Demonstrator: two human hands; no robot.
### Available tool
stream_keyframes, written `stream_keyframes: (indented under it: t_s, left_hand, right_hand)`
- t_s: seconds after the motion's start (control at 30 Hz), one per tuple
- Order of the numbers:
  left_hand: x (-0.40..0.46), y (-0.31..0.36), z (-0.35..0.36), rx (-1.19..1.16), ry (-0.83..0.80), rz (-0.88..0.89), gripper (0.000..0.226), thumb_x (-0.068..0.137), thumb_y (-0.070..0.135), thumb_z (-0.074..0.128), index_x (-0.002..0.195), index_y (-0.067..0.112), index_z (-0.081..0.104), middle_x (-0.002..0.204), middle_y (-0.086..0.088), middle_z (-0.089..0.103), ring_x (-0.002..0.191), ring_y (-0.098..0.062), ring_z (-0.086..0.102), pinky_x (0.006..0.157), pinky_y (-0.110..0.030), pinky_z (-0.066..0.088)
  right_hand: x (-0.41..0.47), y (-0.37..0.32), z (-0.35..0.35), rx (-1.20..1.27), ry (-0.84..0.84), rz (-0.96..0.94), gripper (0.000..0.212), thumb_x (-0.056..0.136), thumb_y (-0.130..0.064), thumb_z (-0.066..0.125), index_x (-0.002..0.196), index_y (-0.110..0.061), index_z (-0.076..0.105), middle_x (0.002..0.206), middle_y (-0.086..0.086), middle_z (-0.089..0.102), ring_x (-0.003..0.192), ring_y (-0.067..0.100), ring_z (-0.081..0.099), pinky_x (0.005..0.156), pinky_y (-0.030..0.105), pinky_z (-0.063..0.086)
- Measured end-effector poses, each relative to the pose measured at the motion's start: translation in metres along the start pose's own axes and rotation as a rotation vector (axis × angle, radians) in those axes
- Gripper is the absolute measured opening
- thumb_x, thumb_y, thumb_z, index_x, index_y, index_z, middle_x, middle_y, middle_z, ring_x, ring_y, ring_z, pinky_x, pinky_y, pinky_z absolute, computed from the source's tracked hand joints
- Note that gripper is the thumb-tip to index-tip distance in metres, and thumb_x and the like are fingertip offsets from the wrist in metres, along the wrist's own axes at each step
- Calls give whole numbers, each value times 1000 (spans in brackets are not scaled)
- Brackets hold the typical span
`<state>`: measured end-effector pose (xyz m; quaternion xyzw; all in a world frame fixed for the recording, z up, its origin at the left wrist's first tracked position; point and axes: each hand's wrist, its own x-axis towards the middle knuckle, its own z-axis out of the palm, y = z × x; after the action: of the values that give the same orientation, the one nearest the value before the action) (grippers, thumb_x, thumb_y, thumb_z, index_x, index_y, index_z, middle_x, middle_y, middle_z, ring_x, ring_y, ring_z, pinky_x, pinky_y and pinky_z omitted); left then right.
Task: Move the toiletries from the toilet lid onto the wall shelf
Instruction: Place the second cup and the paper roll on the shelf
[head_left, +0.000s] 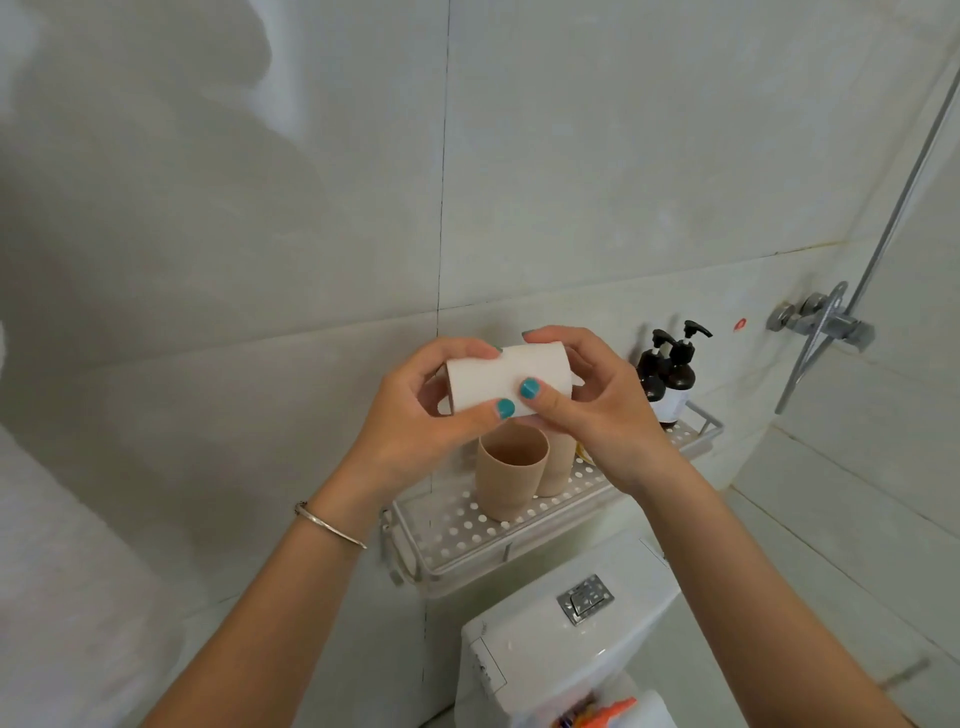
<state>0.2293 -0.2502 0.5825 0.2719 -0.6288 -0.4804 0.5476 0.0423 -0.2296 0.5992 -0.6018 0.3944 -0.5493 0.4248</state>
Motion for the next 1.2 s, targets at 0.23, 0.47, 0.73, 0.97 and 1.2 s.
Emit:
stream_keyframes:
  t_s: [0.23,0.47,0.73,0.97,1.2]
  left_hand:
    - [-12,-9,-11,129,18,6,39,75,1,77,99,31,68,118,8,63,114,-18,60,80,-34,58]
    - [-24,-30,-29,110,106,-83,51,67,20,82,111,36,62,120,12,64,112,-11,61,82,-22,53]
    - [-44,-49,-47,259,143,-150,55,68,10,85,108,36,59,111,14,64,101,-10,63,75,-22,56]
    - [-56,-71,-63,597,105,-205,61,63,32,87,117,31,57,109,14,64,93,-4,61,73,-11,47]
    - [-61,-89,-68,602,128,-229,58,67,28,86,118,31,58,112,15,60,94,1,58,76,-7,41]
  right_hand:
    - [6,14,4,33,-56,142,46,71,-25,80,115,-23,65,117,11,63,105,31,68,79,50,59]
    - [12,21,10,-108,-158,122,52,79,-1,74,124,-24,61,118,4,66,101,23,70,84,44,59]
    - [13,37,23,-256,-220,97,54,75,0,78,119,-29,63,113,0,69,99,14,71,78,23,56]
    - [11,50,41,-616,-152,80,63,63,-19,88,118,-31,61,105,-7,68,93,14,69,80,35,59]
    - [5,61,51,-847,-47,115,62,59,-16,89,114,-22,61,99,-8,65,93,14,64,84,38,55]
